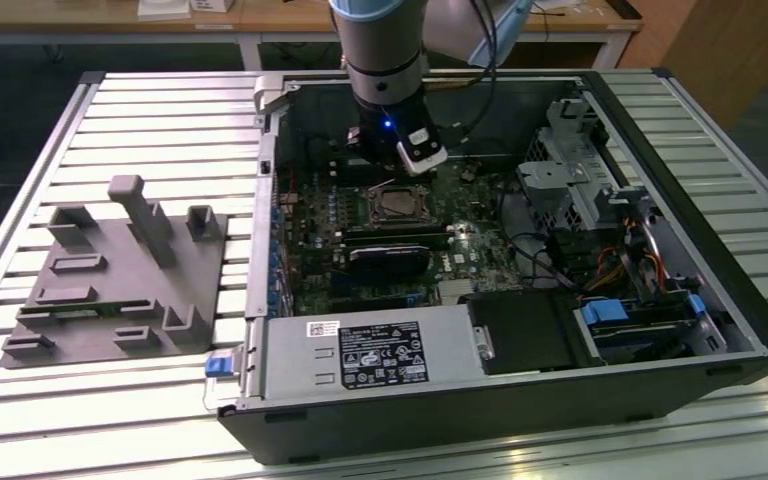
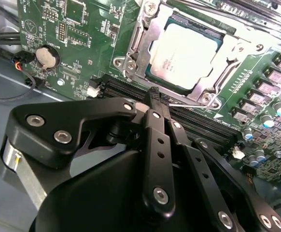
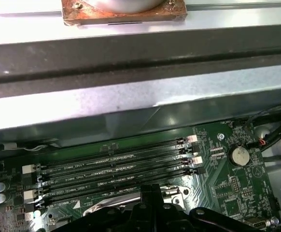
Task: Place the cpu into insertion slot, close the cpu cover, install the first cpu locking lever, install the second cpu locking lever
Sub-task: 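Install the first cpu locking lever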
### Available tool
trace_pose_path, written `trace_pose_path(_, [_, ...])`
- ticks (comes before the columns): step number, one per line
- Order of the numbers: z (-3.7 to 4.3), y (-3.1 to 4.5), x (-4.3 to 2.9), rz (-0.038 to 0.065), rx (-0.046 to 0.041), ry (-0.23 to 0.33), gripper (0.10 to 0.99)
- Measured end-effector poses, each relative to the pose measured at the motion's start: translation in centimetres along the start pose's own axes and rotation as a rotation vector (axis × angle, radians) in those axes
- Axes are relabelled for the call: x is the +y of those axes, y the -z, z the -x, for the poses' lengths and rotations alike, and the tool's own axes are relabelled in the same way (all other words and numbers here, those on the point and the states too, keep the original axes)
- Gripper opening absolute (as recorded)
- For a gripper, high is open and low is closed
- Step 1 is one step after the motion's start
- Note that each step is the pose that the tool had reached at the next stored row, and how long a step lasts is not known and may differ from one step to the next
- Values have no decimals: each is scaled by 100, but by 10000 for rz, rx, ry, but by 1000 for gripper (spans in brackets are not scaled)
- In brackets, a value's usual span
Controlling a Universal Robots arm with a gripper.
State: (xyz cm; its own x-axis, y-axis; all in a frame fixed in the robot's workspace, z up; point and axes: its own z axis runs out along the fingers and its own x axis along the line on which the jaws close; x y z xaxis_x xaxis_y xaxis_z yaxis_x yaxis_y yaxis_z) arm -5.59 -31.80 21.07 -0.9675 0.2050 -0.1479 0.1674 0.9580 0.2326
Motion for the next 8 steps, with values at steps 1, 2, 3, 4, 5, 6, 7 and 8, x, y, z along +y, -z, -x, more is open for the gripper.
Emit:
trace_pose_path(1, [-6,-3,2,2,-6,-21,106])
trace_pose_path(2, [-12,-4,6,1,-10,-41,106])
trace_pose_path(3, [-17,-6,10,-1,-13,-58,106])
trace_pose_path(4, [-21,-9,15,-2,-16,-71,106])
trace_pose_path(5, [-23,-13,20,-3,-18,-77,106])
trace_pose_path(6, [-25,-16,24,-4,-18,-81,106])
trace_pose_path(7, [-26,-22,27,-3,-21,-88,106])
trace_pose_path(8, [-28,-28,29,-3,-24,-93,106])
